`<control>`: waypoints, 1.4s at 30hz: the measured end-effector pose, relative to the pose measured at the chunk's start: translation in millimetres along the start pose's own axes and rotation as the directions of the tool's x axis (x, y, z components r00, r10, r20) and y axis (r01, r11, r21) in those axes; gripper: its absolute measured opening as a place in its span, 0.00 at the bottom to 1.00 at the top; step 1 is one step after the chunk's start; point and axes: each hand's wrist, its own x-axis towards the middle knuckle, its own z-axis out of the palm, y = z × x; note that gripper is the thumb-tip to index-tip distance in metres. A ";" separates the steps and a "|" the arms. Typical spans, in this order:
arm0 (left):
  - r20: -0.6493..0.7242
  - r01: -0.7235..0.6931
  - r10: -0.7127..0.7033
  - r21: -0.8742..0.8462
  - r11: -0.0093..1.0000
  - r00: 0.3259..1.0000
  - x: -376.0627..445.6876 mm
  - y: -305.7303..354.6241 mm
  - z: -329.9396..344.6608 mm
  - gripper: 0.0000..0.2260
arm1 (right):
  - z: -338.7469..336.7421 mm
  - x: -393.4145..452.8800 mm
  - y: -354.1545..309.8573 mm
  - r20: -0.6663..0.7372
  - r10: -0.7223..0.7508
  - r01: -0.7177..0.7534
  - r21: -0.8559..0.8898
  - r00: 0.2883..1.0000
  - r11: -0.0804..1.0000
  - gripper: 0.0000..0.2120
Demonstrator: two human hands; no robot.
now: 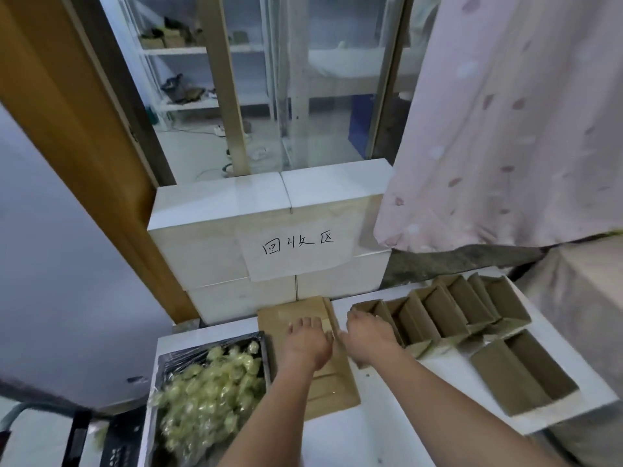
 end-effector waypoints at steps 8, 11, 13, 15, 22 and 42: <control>-0.017 -0.025 0.026 0.054 0.998 1.000 -23.6 74.1 2.9 0.25 | -9.2 -39.6 58.9 -0.066 0.042 -0.037 0.080 0.997 0.996 0.25; -0.044 -0.047 0.050 0.057 0.997 0.998 -24.5 115.7 6.9 0.24 | -7.5 -54.8 98.4 -0.090 0.054 -0.046 0.087 0.994 0.995 0.24; -0.065 -0.069 0.073 0.061 0.996 0.995 -23.5 147.4 11.7 0.24 | -6.1 -66.6 132.1 -0.113 0.070 -0.060 0.095 0.991 0.994 0.22; -0.076 -0.082 0.087 0.071 0.994 0.993 -23.2 179.2 19.0 0.24 | -2.2 -77.5 167.8 -0.128 0.081 -0.068 0.103 0.988 0.992 0.22; -0.053 -0.119 0.126 0.123 0.985 0.991 -32.3 293.9 60.1 0.24 | 20.2 -119.8 293.8 -0.146 0.125 -0.099 0.174 0.981 0.980 0.19; 0.117 -0.120 0.104 0.136 0.983 0.988 -0.3 390.9 125.0 0.25 | 78.3 -125.8 406.3 -0.081 0.261 -0.231 0.266 0.962 0.936 0.21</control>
